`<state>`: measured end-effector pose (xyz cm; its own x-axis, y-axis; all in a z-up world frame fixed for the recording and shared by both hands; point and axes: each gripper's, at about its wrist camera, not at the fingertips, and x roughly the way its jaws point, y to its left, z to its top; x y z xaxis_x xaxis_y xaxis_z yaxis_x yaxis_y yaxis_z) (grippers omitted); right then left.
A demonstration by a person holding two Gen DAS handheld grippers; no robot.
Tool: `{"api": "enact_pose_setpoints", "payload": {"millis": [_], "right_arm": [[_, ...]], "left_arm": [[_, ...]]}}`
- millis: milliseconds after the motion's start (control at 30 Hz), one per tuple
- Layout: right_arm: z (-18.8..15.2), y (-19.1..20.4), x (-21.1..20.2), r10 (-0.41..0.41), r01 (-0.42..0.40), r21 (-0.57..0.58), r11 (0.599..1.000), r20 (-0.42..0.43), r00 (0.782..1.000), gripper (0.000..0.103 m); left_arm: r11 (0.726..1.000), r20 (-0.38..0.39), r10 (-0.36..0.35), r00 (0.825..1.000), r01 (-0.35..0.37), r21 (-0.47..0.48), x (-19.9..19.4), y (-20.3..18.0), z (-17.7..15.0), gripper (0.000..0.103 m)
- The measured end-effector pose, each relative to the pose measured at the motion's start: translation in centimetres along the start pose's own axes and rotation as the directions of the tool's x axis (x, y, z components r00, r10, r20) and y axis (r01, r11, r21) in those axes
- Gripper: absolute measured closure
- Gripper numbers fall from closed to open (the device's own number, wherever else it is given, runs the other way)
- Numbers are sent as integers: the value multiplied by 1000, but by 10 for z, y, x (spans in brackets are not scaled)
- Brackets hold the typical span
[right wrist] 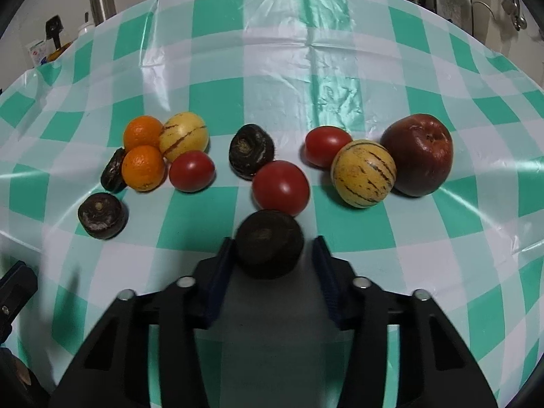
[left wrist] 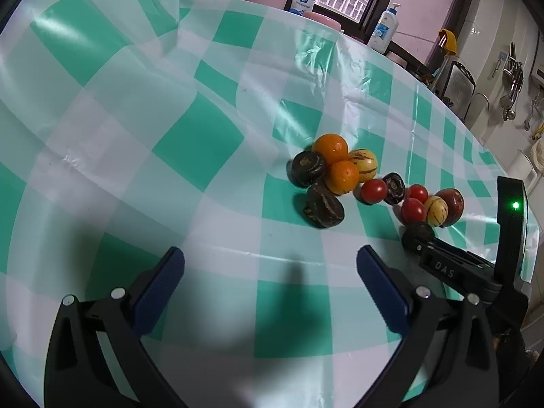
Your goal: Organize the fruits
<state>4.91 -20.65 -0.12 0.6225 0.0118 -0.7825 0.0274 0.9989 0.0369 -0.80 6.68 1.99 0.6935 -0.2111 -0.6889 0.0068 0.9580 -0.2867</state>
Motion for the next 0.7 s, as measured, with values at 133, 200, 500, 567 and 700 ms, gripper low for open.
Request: {"api": "enact_pose_setpoints", "payload": {"millis": [133,200,500,567,700], "right_arm": [[2,-14,-1,52,-53,60,997,15,999,63],[0,-27,-4,88,-90,101,991,25,996,63],[-11,-60,-11,189,-199,228,953,68,980,63],[-12,-59,-14,199,-210,231,950,71,977,63],[-11,-54,-13,212,-223,233,946,74,975,63]], "left_arm": [[1000,3,0,1000,0,3,0,0,-1,2],[1000,5,2,1000,-2,7,0,-1,-1,2],[999,-31,19,999,-17,45,6,-11,-3,2],[998,-50,26,998,-23,55,11,-16,-1,2],[993,-70,65,995,-57,107,27,-33,5,2]]}}
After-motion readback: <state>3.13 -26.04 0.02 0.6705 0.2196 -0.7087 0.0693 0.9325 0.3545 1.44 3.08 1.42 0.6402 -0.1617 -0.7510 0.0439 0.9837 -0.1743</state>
